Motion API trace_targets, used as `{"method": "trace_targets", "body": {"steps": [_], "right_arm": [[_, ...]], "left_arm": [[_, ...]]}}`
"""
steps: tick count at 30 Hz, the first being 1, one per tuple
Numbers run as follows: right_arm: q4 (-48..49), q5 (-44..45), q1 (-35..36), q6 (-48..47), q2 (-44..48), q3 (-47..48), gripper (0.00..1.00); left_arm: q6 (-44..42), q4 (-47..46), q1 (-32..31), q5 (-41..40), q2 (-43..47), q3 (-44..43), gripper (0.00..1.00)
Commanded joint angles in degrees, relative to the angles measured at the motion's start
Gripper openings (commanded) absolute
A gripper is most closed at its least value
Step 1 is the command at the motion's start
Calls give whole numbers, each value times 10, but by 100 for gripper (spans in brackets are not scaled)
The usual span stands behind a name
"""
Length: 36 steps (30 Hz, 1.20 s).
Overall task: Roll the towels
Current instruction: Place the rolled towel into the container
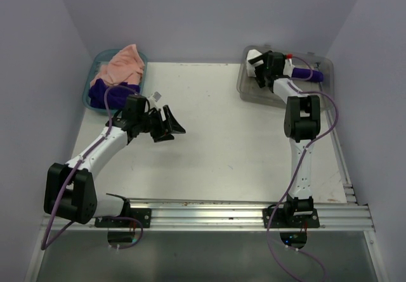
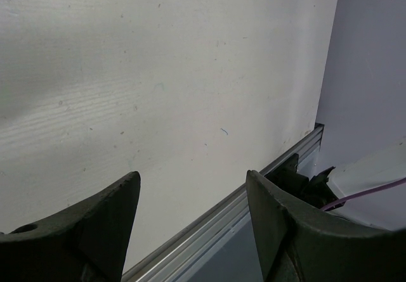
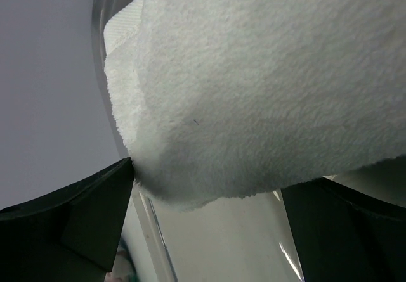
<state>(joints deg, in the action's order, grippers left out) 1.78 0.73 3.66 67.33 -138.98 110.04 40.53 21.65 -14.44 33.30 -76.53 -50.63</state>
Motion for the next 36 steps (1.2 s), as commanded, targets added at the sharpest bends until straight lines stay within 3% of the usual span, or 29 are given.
{"method": "trace_targets", "body": {"steps": [1,17,29,36], "right_arm": [[-14,-29,-3,-22,46,5,99],[-93,-93,-28,-87,103,-11,99],[-62,-71,-34,-153,180,-78,98],[-134,-52,-33,-196,158,-17,99]], "left_arm": [[12,-32,-4,17,21,9,72],[14,-61,-4,43,41,31,72],[-4,-53,-3,55,45,28,72],[6,-69,-3,62,44,22,72]]}}
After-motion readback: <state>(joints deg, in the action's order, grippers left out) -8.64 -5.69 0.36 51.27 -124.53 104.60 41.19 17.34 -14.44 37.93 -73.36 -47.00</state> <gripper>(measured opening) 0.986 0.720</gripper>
